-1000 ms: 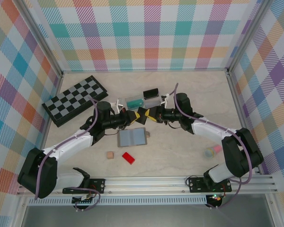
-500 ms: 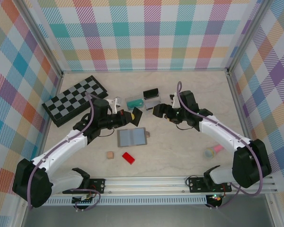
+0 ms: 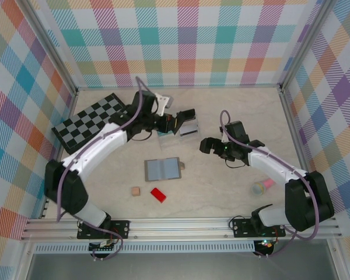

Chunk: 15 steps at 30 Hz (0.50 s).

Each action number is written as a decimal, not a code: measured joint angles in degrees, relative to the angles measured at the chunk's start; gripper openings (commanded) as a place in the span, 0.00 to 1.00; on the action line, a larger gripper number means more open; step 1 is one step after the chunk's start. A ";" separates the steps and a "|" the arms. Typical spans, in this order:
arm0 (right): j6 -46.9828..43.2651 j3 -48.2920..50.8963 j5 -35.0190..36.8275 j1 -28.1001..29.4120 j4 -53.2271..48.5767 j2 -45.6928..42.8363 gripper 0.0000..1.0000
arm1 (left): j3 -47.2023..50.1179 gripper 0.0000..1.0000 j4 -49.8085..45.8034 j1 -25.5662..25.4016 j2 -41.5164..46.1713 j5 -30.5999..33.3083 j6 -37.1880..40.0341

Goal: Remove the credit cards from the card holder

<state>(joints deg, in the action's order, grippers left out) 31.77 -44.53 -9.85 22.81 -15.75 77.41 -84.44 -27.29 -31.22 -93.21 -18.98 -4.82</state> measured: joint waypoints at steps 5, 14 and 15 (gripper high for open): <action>0.50 1.86 -0.42 -0.02 1.60 -0.02 1.00 | -13.84 0.00 -7.34 -0.15 -9.81 1.16 13.44; 1.62 5.42 0.44 -2.01 4.76 -2.10 1.00 | -27.65 0.00 -15.89 -1.03 -20.31 1.18 37.81; 1.73 5.62 0.46 -2.21 5.03 -2.27 1.00 | -30.10 0.00 -16.65 -1.03 -22.18 1.31 39.71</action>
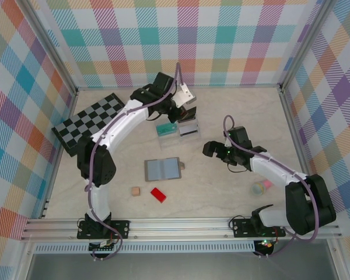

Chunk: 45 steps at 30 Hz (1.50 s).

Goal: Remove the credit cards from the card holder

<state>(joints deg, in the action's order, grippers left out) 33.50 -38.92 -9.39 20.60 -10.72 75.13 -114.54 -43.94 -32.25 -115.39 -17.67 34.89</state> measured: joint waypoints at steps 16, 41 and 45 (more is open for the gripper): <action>0.31 0.79 0.22 -0.76 2.12 -1.07 1.00 | -7.39 0.00 -2.40 0.02 -10.58 6.69 12.74; 0.26 1.11 -0.70 -0.81 3.45 -2.29 1.00 | -9.49 0.00 0.79 0.33 -14.43 8.50 13.46; 0.24 1.11 -0.68 -0.81 3.43 -2.29 1.00 | -9.49 0.03 0.79 0.85 -14.43 7.54 13.62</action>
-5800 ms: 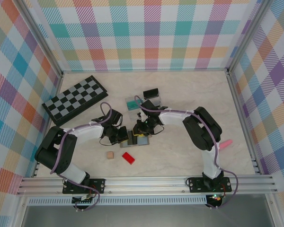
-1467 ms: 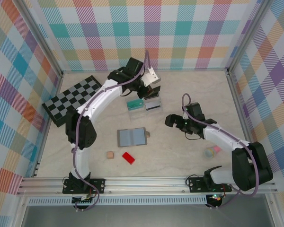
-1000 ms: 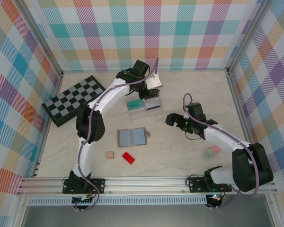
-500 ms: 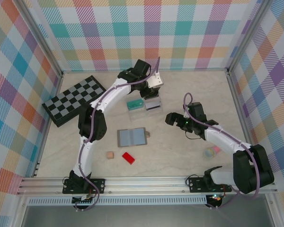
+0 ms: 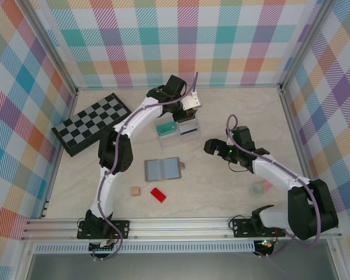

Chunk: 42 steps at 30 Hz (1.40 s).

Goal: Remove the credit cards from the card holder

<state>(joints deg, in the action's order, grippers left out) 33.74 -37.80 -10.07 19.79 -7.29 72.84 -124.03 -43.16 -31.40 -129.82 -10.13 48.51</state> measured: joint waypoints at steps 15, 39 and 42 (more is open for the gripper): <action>-0.13 0.00 -0.02 0.00 0.00 0.00 1.00 | 0.02 0.23 0.24 0.85 0.00 -1.29 -0.76; -0.11 0.00 -1.84 0.00 0.87 1.70 1.00 | 23.89 0.63 12.37 1.53 22.51 7.87 -25.07; -0.11 0.00 -2.56 0.00 0.94 2.51 1.00 | 31.76 0.67 14.84 1.55 30.23 10.62 -32.02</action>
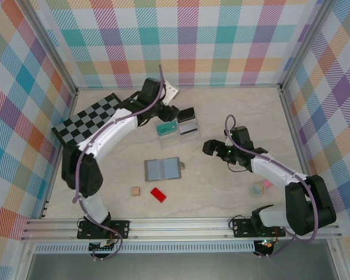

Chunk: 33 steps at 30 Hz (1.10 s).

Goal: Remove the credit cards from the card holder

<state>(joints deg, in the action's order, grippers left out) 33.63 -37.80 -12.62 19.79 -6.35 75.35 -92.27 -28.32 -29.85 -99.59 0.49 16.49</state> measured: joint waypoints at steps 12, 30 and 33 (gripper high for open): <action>-0.11 -2.05 -0.46 5.99 0.09 4.50 0.99 | 31.85 0.83 1.64 0.44 20.17 5.20 -32.72; -0.28 -28.57 3.17 25.22 -17.90 22.45 0.74 | 49.99 0.48 1.88 2.16 26.12 -5.92 -58.29; 1.11 -28.89 3.74 26.73 -20.33 24.04 0.67 | 51.58 0.38 4.20 2.34 25.14 -8.24 -59.67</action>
<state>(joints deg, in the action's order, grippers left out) 34.74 -66.70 -8.88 46.52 -26.68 99.39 -40.69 -24.12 -27.51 -74.46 -7.75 -43.18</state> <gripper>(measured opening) 0.706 0.414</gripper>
